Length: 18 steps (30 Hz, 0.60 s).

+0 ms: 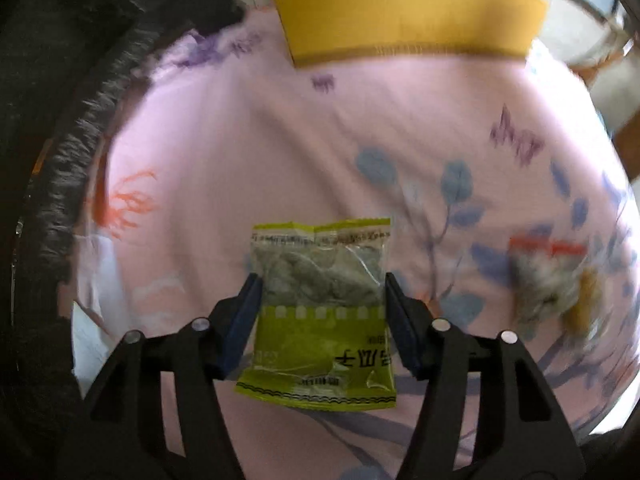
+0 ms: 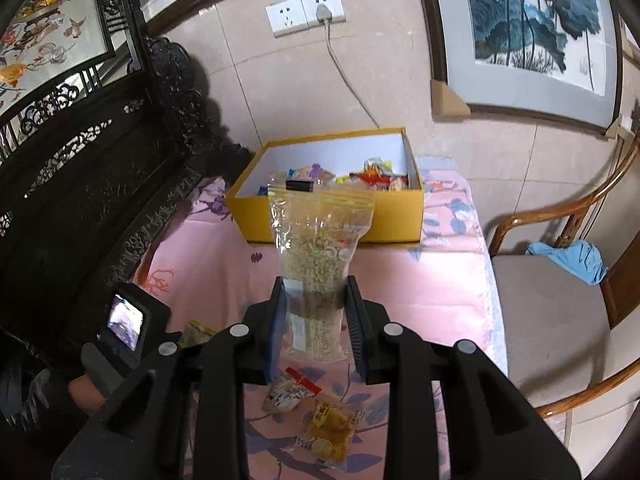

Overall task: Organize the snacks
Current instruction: 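Carry the green bag and grain bag over the box and release both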

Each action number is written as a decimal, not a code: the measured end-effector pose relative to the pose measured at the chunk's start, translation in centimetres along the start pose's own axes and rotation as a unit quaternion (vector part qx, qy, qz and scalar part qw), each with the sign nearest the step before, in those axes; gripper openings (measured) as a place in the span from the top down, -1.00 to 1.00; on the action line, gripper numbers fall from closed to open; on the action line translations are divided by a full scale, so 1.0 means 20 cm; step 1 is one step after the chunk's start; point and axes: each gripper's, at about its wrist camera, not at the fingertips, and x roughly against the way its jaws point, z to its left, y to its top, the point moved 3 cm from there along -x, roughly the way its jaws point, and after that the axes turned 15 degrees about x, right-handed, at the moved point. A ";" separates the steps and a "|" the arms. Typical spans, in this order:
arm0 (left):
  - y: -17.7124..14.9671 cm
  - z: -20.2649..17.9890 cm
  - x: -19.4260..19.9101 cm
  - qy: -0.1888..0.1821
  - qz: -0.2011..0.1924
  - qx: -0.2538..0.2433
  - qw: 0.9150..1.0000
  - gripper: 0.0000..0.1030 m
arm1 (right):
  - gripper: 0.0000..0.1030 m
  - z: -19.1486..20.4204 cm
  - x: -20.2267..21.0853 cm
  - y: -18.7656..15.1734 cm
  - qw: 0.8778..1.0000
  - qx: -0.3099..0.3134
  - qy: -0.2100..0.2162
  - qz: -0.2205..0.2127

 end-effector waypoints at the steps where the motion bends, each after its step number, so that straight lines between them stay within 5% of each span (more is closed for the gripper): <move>1: 0.04 -0.01 0.06 -0.012 -0.011 0.002 1.000 -0.19 | 0.44 0.00 0.01 0.01 1.000 0.001 -0.001 -0.002; 8: 0.28 -0.12 0.39 -0.070 -0.099 0.003 0.993 -0.20 | 0.44 -0.01 0.07 0.19 0.999 0.035 -0.024 -0.021; 12: 0.45 -0.20 0.52 -0.063 -0.144 -0.021 0.987 -0.21 | 0.44 -0.05 0.02 0.33 0.996 0.073 -0.029 -0.038; 15: 0.61 -0.20 0.57 -0.128 -0.154 -0.005 0.980 -0.23 | 0.44 -0.13 -0.05 0.43 0.997 0.053 -0.022 -0.051; 18: 0.80 -0.22 0.58 -0.095 -0.180 0.000 0.979 -0.23 | 0.44 -0.19 -0.18 0.50 0.998 0.046 -0.017 -0.046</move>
